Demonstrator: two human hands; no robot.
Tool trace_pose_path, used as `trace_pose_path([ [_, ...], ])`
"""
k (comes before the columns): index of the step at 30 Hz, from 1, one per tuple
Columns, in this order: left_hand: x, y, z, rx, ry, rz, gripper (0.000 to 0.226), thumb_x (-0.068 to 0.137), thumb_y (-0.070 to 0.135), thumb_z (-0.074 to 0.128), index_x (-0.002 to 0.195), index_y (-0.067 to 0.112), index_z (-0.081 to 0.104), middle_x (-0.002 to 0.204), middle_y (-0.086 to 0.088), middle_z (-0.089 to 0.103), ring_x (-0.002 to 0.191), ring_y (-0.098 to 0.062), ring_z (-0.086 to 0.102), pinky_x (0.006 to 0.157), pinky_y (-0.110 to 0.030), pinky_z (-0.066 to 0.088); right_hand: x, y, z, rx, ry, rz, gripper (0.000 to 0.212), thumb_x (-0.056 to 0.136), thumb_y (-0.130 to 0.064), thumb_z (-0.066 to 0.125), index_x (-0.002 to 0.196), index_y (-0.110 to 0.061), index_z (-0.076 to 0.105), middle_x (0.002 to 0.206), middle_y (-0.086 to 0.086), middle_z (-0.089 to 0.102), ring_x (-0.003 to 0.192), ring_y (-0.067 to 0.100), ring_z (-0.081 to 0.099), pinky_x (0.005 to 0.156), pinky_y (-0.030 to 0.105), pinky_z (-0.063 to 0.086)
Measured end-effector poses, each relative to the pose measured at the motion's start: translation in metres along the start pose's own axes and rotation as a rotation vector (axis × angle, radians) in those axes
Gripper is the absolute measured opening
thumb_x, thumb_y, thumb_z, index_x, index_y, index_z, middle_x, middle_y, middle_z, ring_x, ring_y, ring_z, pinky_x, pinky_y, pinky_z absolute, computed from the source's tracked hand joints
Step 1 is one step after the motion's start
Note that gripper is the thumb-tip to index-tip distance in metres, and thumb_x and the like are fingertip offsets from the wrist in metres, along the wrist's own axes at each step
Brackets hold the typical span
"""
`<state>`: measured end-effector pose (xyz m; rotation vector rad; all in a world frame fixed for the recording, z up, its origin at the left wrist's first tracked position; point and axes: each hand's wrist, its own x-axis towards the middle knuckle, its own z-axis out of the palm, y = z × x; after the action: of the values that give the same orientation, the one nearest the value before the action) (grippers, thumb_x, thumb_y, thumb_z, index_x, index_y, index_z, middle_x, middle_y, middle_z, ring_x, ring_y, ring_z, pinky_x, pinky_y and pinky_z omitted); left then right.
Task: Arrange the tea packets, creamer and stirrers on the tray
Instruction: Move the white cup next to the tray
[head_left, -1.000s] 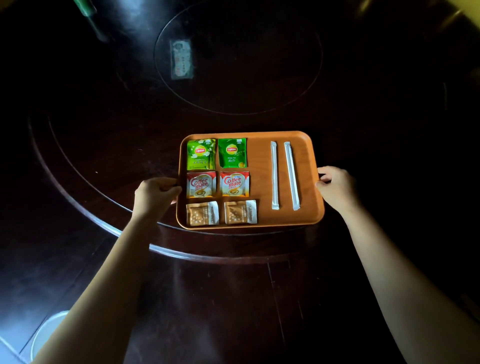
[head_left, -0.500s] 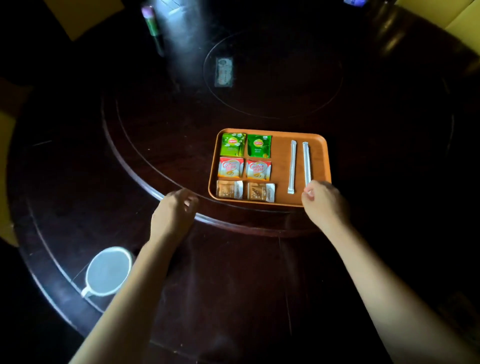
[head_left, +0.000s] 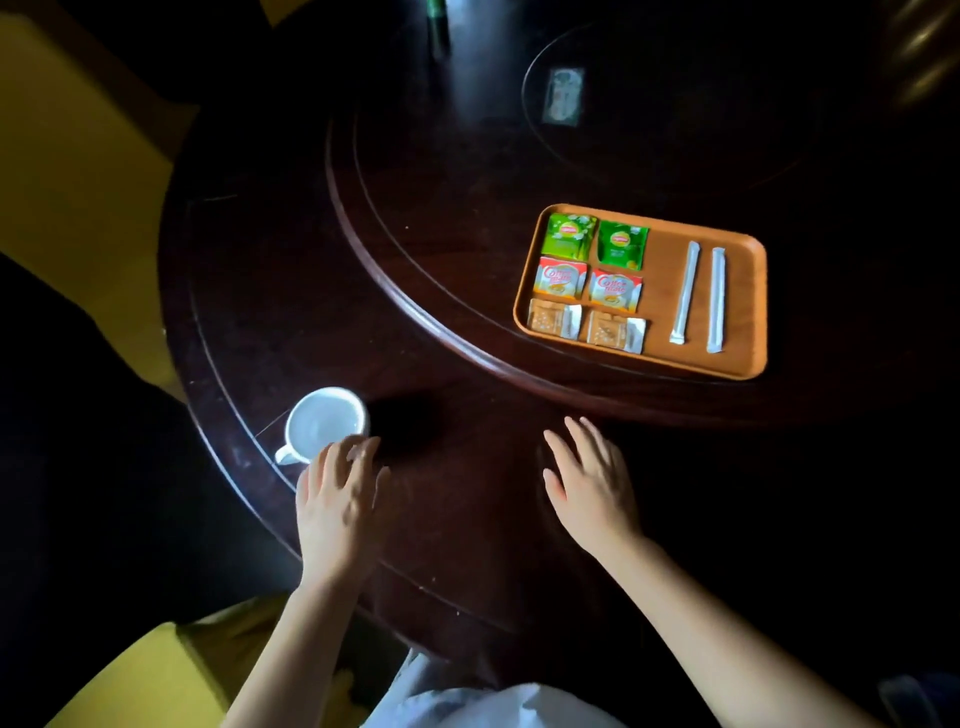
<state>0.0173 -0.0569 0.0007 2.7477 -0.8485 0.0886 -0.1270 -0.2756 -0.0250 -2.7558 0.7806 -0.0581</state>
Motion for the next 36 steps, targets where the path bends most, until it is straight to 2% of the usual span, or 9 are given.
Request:
trace_pose_path([
  [8,0.015,-0.062,0.007,-0.134,0.016,-0.304,0.062,0.081,0.016,0.064,0.135,0.006,0.036,0.141,-0.020,0.043,0.129,-0.038,0.037,0.102,-0.052,0.034,0.004,-0.017,0.034,-0.165,-0.154,-0.088,0.066,0.079,-0.035,0.066,0.138,-0.020,0.040,0.145,0.017,0.041,0.135,0.034,0.037,0.101,0.060,0.036],
  [13,0.031,-0.085,0.007,-0.393,-0.049,-0.404,0.026,0.089,0.012,0.048,0.113,0.009,0.056,0.113,-0.015,0.064,0.105,-0.030,0.055,0.081,-0.035,0.040,0.009,-0.021,0.046,-0.183,-0.177,-0.088,0.065,0.083,-0.040,0.061,0.140,-0.023,0.035,0.149,0.013,0.036,0.138,0.031,0.033,0.106,0.058,0.029],
  [17,0.040,-0.109,0.006,-0.465,-0.175,-0.423,0.016,0.090,0.015,0.050,0.098,0.013,0.064,0.101,-0.010,0.069,0.095,-0.026,0.060,0.078,-0.032,0.041,0.008,-0.019,0.050,-0.187,-0.175,-0.086,0.066,0.084,-0.042,0.058,0.141,-0.024,0.032,0.150,0.012,0.036,0.138,0.030,0.033,0.107,0.057,0.029],
  [20,0.047,-0.121,0.003,-0.556,-0.279,-0.418,0.013,0.087,0.019,0.056,0.077,0.026,0.062,0.076,-0.003,0.067,0.068,-0.018,0.057,0.061,-0.030,0.041,0.009,-0.017,0.051,-0.184,-0.178,-0.086,0.064,0.086,-0.044,0.053,0.142,-0.025,0.030,0.151,0.011,0.034,0.139,0.030,0.031,0.107,0.057,0.029],
  [22,0.049,-0.125,0.000,-0.652,-0.343,-0.426,0.013,0.088,0.021,0.057,0.077,0.026,0.063,0.068,-0.003,0.063,0.059,-0.018,0.051,0.055,-0.030,0.040,0.008,-0.015,0.052,-0.188,-0.177,-0.085,0.059,0.088,-0.046,0.041,0.142,-0.026,0.030,0.151,0.011,0.033,0.139,0.029,0.030,0.108,0.056,0.029],
  [26,0.051,-0.126,0.003,-0.792,-0.370,-0.456,0.010,0.090,0.020,0.056,0.083,0.020,0.063,0.072,-0.008,0.062,0.065,-0.020,0.051,0.057,-0.031,0.042,0.012,-0.014,0.052,-0.172,-0.160,-0.111,0.062,0.086,-0.049,0.033,0.143,-0.027,0.026,0.152,0.008,0.033,0.140,0.025,0.028,0.110,0.054,0.024],
  [30,0.060,-0.114,0.007,-0.915,-0.397,-0.474,0.013,0.091,0.021,0.054,0.081,0.021,0.062,0.075,-0.010,0.059,0.065,-0.014,0.050,0.050,-0.011,0.042,0.038,-0.014,0.051,-0.162,-0.174,-0.203,0.065,0.087,-0.053,0.031,0.145,-0.029,0.016,0.154,0.007,0.026,0.143,0.022,0.017,0.113,0.050,0.012],
  [34,0.089,-0.096,0.007,-0.971,-0.393,-0.443,0.016,0.091,0.020,0.053,0.079,0.021,0.062,0.074,-0.011,0.056,0.064,-0.015,0.048,0.057,-0.024,0.041,0.053,-0.011,0.052,-0.152,-0.210,-0.215,0.064,0.087,-0.054,0.031,0.145,-0.030,0.017,0.155,0.005,0.024,0.144,0.021,0.013,0.113,0.051,0.012],
  [36,0.108,-0.084,0.005,-1.013,-0.373,-0.420,0.019,0.092,0.018,0.052,0.076,0.021,0.062,0.067,-0.004,0.055,0.058,-0.009,0.046,0.052,-0.017,0.041,0.054,-0.008,0.054,-0.159,-0.207,-0.218,0.065,0.086,-0.054,0.032,0.145,-0.030,0.017,0.155,0.004,0.024,0.144,0.020,0.014,0.115,0.049,0.012],
])
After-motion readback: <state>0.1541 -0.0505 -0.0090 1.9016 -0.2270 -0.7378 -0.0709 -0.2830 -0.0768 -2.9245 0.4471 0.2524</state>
